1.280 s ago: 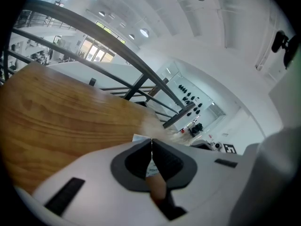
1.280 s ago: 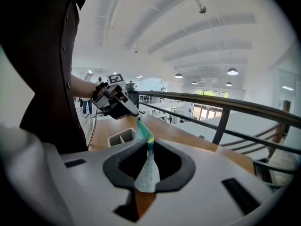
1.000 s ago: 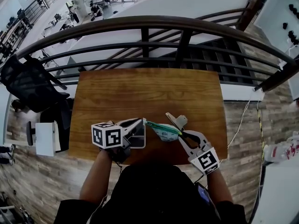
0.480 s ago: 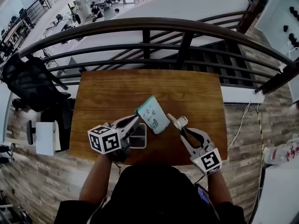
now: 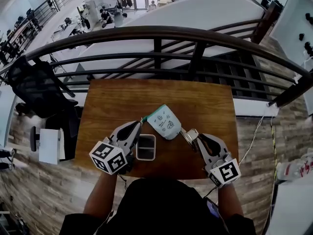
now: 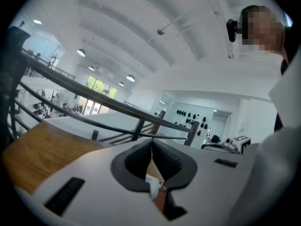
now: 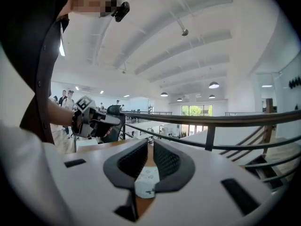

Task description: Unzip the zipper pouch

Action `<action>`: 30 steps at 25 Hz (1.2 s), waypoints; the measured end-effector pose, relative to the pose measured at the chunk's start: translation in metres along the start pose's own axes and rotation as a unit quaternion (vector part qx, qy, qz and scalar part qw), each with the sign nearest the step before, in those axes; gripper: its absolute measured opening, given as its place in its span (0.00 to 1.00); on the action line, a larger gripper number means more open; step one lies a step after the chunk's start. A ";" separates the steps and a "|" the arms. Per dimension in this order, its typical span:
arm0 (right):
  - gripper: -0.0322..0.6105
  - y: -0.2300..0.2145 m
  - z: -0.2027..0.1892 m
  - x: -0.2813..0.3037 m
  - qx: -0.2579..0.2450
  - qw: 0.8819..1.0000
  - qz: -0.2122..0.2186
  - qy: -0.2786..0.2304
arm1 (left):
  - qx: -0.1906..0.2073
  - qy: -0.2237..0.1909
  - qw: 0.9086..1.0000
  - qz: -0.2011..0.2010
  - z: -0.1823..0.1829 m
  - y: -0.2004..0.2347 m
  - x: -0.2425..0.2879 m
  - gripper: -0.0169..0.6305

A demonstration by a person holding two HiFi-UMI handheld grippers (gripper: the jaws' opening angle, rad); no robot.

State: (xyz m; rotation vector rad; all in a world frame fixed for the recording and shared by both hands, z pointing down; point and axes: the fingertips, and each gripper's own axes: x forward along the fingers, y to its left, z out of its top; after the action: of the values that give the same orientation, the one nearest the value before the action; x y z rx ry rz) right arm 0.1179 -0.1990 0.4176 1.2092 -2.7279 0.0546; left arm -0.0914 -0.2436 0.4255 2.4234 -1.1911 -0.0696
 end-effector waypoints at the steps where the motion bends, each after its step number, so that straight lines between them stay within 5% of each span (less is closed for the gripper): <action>1: 0.09 -0.002 0.005 -0.001 0.006 1.000 -0.005 -0.006 | 0.015 -0.011 1.000 0.008 0.006 0.001 -0.004 0.05; 6: 0.05 -0.013 0.027 -0.003 0.048 0.998 -0.024 -0.039 | 0.065 -0.060 0.995 0.040 0.032 0.008 -0.025 0.05; 13: 0.04 -0.019 0.028 -0.006 0.066 0.996 -0.041 -0.043 | 0.047 -0.101 0.991 0.069 0.041 0.020 -0.056 0.05; 30: 0.04 0.000 0.026 0.004 0.064 0.997 -0.026 -0.035 | 0.076 -0.106 0.990 0.054 0.039 0.003 -0.059 0.05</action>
State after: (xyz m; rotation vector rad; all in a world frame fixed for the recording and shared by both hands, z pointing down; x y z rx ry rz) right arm 0.1119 -0.2039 0.3928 1.3394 -2.7881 0.1871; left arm -0.1401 -0.2141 0.3827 2.5265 -1.4689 -0.2145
